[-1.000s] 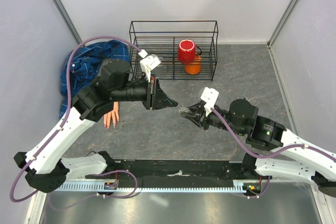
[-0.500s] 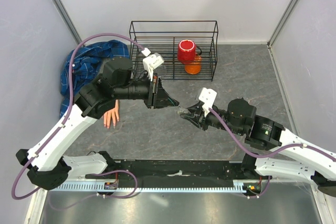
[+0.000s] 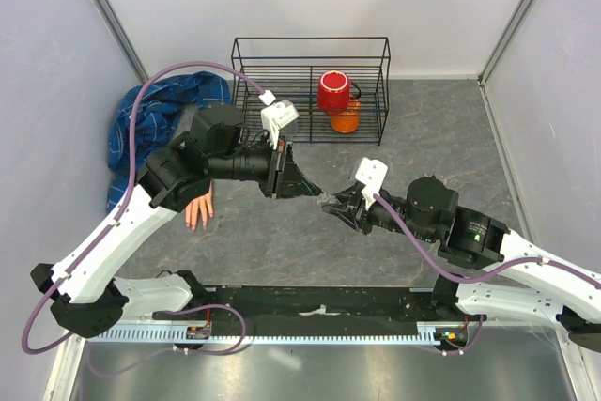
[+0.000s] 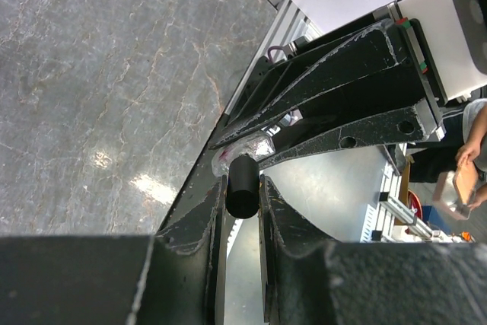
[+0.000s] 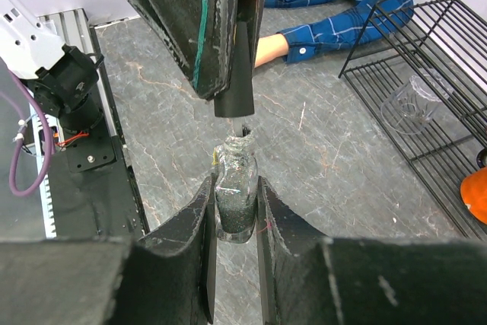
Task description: Paint the nails
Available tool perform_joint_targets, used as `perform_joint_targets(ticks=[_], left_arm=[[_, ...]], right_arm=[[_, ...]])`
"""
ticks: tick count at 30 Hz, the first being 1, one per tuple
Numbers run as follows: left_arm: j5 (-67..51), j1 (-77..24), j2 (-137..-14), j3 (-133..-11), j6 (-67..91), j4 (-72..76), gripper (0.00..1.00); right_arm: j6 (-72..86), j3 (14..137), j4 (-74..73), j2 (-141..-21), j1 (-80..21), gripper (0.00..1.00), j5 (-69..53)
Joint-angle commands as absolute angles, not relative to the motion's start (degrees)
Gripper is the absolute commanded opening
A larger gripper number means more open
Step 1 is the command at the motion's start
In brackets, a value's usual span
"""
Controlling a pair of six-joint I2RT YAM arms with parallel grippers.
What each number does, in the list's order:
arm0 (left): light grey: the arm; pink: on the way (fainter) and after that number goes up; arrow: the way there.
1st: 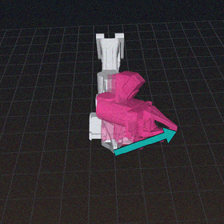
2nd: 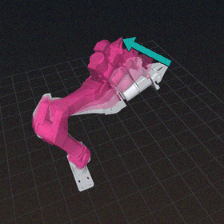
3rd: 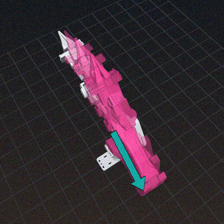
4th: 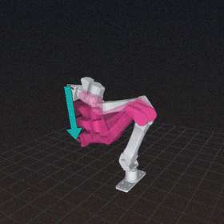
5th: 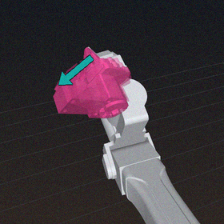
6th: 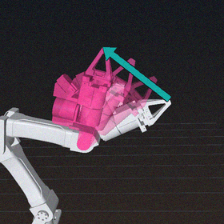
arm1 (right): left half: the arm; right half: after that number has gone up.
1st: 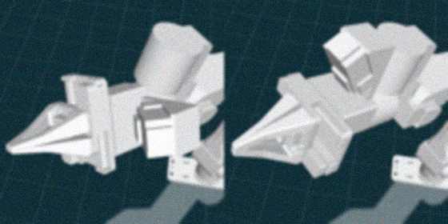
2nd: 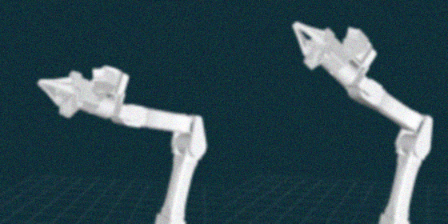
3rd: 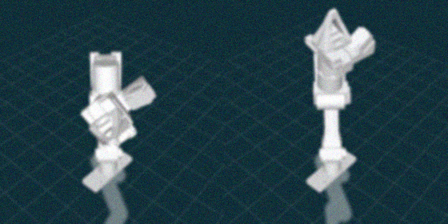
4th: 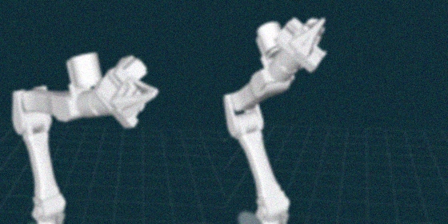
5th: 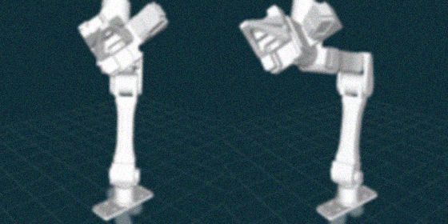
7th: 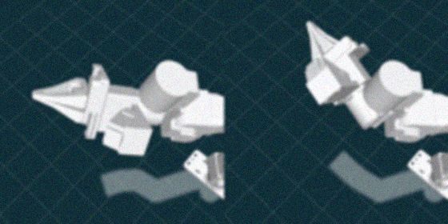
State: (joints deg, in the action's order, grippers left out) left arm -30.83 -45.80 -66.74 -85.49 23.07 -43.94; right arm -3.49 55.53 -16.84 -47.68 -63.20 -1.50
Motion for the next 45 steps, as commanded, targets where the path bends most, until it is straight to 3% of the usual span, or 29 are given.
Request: perform_joint_targets(ticks=[1,20,29,36,45], left_arm=[[-33.7,-46.3,-67.3,-87.2,20.2,-44.6,0.02],[-35.1,-47.4,-72.4,-91.9,14.1,-51.1,0.02],[-42.8,-47.5,-71.3,-86.6,-1.0,-52.9,0.02],[-51.0,-47.5,-65.7,-82.5,-12.6,-49.2,0.02],[-53.7,-47.5,-63.2,-82.0,-16.1,-48.4,0.02]], right_arm=[[-3.8,55.5,-13.4,-47.2,-63.1,0.00,-1.8],[-2.6,57.0,-12.4,-48.4,-63.1,0.00,-3.9],[1.3,55.0,-1.9,-48.9,-63.1,0.00,-8.7],[3.9,50.7,14.7,-48.6,-63.1,0.00,-19.0],[6.2,49.9,25.0,-51.1,-63.1,0.00,-22.6]])
